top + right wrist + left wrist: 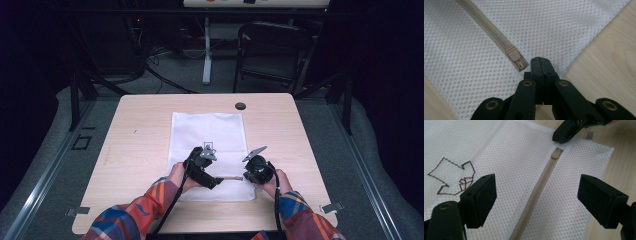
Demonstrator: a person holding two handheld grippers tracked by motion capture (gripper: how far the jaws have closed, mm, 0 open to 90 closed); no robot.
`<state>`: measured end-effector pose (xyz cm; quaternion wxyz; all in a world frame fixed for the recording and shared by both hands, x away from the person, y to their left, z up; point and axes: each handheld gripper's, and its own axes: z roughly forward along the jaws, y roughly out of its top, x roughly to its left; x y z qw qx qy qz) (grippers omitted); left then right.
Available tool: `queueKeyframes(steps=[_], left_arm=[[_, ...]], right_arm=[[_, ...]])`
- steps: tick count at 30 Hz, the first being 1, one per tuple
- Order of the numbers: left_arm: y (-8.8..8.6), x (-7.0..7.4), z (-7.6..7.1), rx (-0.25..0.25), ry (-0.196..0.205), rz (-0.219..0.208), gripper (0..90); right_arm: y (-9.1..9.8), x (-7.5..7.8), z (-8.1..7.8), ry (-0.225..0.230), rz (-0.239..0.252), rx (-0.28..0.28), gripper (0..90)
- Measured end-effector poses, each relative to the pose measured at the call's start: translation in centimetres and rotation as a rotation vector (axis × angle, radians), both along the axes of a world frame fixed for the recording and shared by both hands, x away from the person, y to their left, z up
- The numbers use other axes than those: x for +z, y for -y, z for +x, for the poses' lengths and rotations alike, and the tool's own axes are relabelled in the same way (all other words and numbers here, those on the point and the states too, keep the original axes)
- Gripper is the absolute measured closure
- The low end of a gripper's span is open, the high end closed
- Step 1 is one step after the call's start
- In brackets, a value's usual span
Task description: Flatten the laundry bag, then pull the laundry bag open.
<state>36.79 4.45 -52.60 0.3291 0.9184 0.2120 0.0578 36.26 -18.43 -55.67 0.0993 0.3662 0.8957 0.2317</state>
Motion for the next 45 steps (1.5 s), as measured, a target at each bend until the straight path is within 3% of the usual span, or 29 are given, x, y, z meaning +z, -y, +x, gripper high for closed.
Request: queueKeyframes(steps=[16,21,24,27,33,45], left_arm=[[2.4,-0.8,0.4,-0.047,-0.001,-0.014,21.2],[2.8,-1.1,0.3,-0.064,-0.006,-0.017,31.3],[3.1,-1.3,0.3,-0.065,-0.013,-0.023,34.4],[3.3,-1.6,0.4,-0.073,-0.021,-0.018,36.8],[3.9,-2.1,0.5,-0.079,-0.03,-0.009,43.9],[5.2,-3.3,0.9,-0.107,-0.059,-0.028,66.7]], right_arm=[[0.0,-0.1,0.0,0.002,0.018,-0.016,90.0],[0.1,-0.1,-0.2,0.005,0.017,-0.024,90.0],[0.0,-0.3,-0.2,0.013,0.037,-0.035,90.0],[0.1,-0.1,0.0,0.004,0.012,-0.015,90.0],[0.1,-0.1,-0.1,0.008,0.021,-0.019,90.0],[0.1,-0.1,-0.1,0.01,0.023,-0.017,90.0]])
